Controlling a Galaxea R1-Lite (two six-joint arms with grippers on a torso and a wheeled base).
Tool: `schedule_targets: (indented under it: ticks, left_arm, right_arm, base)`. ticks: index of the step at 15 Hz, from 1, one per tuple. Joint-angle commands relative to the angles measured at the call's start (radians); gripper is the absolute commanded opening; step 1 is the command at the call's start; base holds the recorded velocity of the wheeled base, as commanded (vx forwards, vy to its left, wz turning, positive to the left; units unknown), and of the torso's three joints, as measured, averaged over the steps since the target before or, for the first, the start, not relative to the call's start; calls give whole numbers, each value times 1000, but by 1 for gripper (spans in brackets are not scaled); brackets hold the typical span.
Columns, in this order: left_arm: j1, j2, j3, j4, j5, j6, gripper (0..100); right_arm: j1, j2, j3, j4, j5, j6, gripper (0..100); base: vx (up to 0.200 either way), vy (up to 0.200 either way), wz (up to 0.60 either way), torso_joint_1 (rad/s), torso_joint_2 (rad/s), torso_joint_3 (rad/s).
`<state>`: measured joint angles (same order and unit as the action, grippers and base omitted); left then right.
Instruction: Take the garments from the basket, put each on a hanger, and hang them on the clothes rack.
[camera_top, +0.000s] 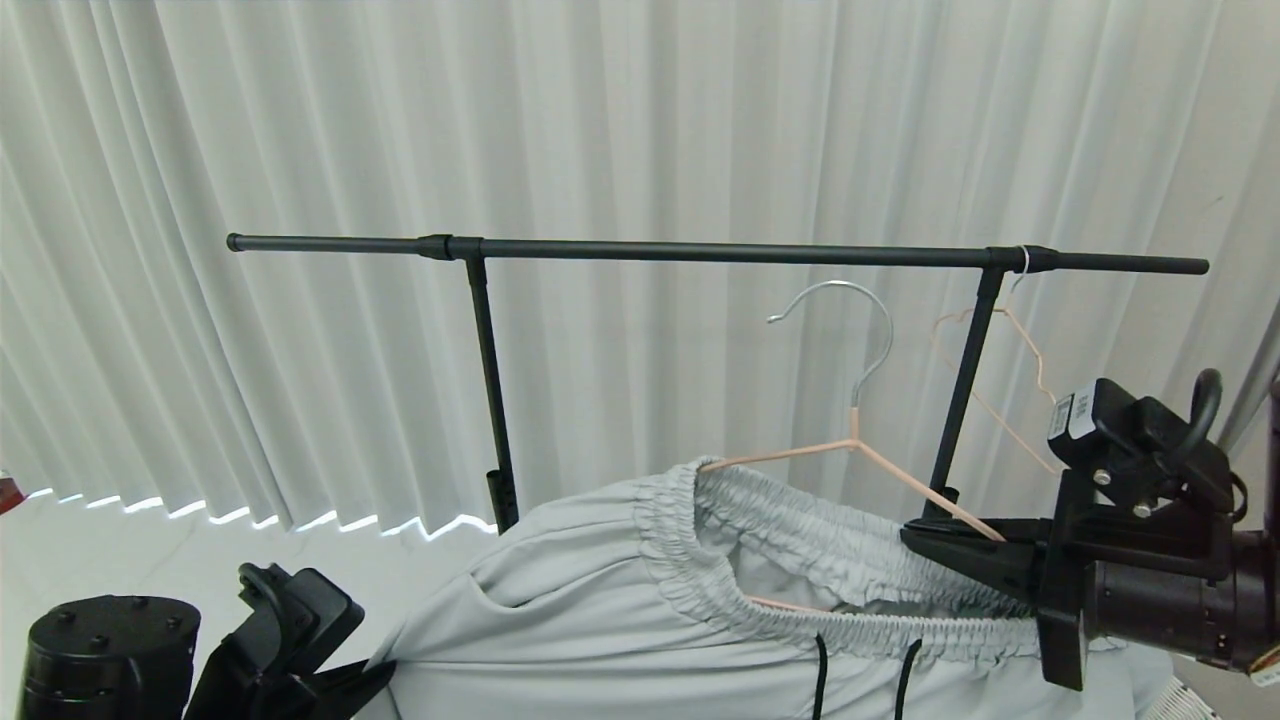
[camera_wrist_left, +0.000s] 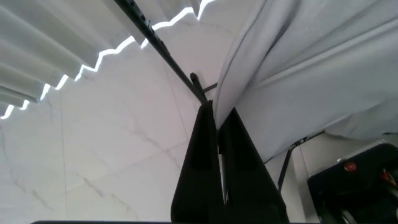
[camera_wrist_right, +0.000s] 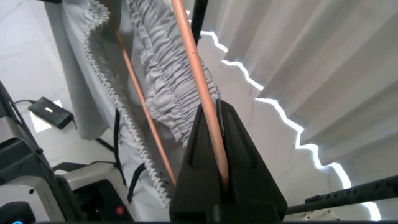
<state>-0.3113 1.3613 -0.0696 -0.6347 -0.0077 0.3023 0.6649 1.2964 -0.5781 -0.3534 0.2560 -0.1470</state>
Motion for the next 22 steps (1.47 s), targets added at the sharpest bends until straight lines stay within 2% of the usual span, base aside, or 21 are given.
schedule_targets:
  ticks: [1, 4, 5, 10, 15, 16, 19, 20, 21, 22]
  left_arm:
    - [-2, -27, -9, 0, 0, 0, 0]
    - [-2, -44, -7, 0, 0, 0, 0]
    - [-2, -44, -7, 0, 0, 0, 100]
    - [-2, -60, -7, 0, 0, -5, 100]
    - [8, -113, -1, 0, -6, -12, 100]
    - [18, -116, -3, 0, -5, -12, 100]
    - [64, -122, -32, 0, -2, -9, 100]
    - [69, -128, -35, 0, 0, -8, 100]
    - [77, -149, -33, 0, 2, -3, 100]
    - [77, -162, -32, 0, 2, -2, 100]
  right_arm:
    - [-10, -2, -2, 1, 0, 0, 0]
    - [-10, -2, 0, -1, -3, 0, 0]
    - [-10, -2, 1, -1, -3, -2, 0]
    - [-11, -2, -2, -1, -4, 0, 0]
    - [-61, -3, 0, 4, -26, -2, 0]
    - [-67, -2, 0, 5, -47, -2, 0]
    - [-102, -5, 0, 129, -187, 4, 0]
    - [-107, -8, 1, 145, -207, 14, 0]
    - [-107, -8, 3, 180, -271, 63, 0]
    - [-107, -6, 1, 191, -299, 90, 0]
  base:
    - [0, 0, 0, 0, 0, 0]
    - [0, 0, 0, 0, 0, 0]
    - [0, 0, 0, 0, 0, 0]
    - [0, 0, 0, 0, 0, 0]
    - [0, 0, 0, 0, 0, 0]
    - [0, 0, 0, 0, 0, 0]
    - [0, 0, 0, 0, 0, 0]
    - [0, 0, 0, 0, 0, 0]
    - [0, 0, 0, 0, 0, 0]
    - [0, 0, 0, 0, 0, 0]
